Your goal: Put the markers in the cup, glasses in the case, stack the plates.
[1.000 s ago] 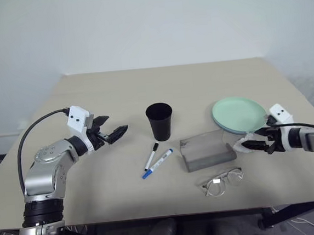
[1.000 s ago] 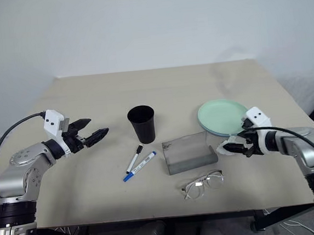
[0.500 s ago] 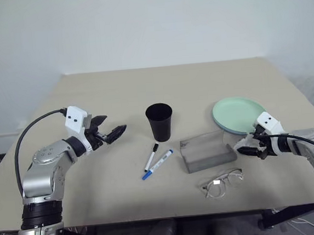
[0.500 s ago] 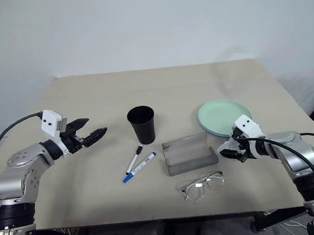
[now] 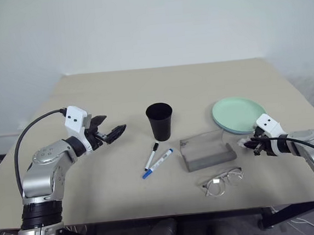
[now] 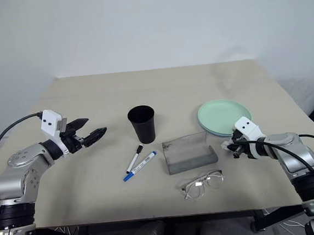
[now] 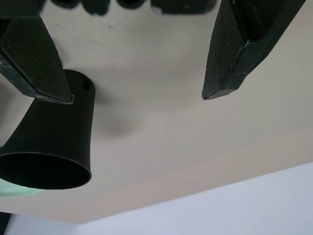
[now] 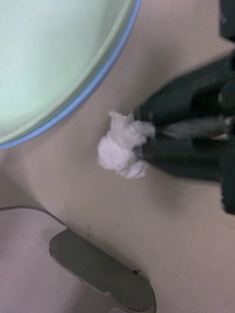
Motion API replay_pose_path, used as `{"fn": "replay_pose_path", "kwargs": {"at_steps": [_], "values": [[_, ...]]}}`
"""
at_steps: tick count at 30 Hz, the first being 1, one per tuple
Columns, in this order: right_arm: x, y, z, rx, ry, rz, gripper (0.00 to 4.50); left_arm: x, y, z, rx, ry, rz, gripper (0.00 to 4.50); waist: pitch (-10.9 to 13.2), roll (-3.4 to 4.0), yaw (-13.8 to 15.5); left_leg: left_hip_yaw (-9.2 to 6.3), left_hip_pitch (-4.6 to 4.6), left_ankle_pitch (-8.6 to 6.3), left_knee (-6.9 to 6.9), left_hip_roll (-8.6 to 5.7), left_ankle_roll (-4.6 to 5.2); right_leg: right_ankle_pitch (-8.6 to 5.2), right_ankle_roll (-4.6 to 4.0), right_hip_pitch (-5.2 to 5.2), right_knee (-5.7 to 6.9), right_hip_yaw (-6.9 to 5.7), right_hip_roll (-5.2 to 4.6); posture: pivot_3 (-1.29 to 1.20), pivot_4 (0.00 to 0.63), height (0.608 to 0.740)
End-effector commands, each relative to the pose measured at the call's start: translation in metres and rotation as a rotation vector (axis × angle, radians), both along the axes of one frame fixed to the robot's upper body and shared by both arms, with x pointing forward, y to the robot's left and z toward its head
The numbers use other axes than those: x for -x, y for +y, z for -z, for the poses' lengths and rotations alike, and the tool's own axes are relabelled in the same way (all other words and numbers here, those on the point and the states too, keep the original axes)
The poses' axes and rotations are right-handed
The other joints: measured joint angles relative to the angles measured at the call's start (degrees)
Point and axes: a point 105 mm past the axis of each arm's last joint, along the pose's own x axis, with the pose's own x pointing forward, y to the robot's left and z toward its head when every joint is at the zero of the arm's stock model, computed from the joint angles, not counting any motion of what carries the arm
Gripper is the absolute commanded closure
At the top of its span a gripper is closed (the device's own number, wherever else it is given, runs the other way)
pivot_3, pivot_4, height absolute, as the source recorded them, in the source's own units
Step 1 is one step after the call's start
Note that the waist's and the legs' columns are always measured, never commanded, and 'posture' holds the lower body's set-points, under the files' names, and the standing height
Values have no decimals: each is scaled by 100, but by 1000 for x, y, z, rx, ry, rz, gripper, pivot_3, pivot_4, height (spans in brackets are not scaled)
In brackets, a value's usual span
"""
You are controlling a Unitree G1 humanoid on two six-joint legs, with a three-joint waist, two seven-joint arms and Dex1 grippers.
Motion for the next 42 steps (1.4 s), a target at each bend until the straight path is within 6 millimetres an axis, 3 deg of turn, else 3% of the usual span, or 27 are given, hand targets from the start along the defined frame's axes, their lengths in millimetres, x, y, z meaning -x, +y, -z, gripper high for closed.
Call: {"fn": "replay_pose_path", "kwargs": {"at_steps": [1, 6, 11, 14, 18, 22, 32, 38, 42], "values": [[-8, 1, -17, -1, -58, -23, 4443, -1, -2, -18, 5, -66, 12, 0, 0, 0, 0, 0, 0, 0, 0, 0, 0, 0, 0, 0, 0, 0, 0, 0, 0, 722], [-15, 18, -53, -107, -130, -96, 4443, 0, -2, -19, 2, -70, 13, 0, 0, 0, 0, 0, 1, 0, 1, 0, 0, 2, 0, -3, 0, -1, 2, 0, 0, 722], [-46, 24, -95, -158, -268, -52, 4443, 1, -5, -22, -1, -75, 28, 0, 1, 1, -16, 2, 3, 0, 3, 0, 0, 13, -1, -8, -1, 1, 5, 0, 0, 722], [-73, 20, -101, -119, -338, 53, 4443, 1, -8, -24, -2, -79, 40, 0, -5, -11, -12, 2, 6, 0, 2, 1, 0, 18, -7, -8, 0, 0, 6, 0, 0, 722], [-92, 19, -94, -52, -372, 108, 4443, 2, -14, -24, -3, -81, 58, 0, -7, -17, 27, 3, 2, 2, 1, 0, -2, 33, -31, -6, -1, -2, 14, 0, 0, 722], [-102, 18, -85, -14, -378, 130, 3457, 5, -19, -25, -13, -81, 79, 0, -7, -17, 14, 7, 2, 5, 1, -4, -8, 44, -32, -9, 0, 3, 19, 0, 0, 722], [-105, 8, -85, 28, -399, 134, 73, 10, -43, -34, -34, -99, 179, 0, -7, -15, -70, 1, 6, 14, -6, -1, -22, 50, -29, -14, 5, 4, 29, 0, 0, 722], [-89, 3, -104, -62, -418, 53, 13, 20, -88, -36, -47, -82, 358, 0, -6, -14, -38, 1, 6, 15, -4, -2, -23, 51, -34, -8, 5, 2, 27, 0, 0, 722], [-58, 15, -122, -168, -375, -132, 13, 32, -129, -33, -117, -47, 517, 0, -6, -15, -34, 2, 5, 15, 2, -2, -22, 45, -22, -5, 4, 2, 25, 0, 0, 722]]}}
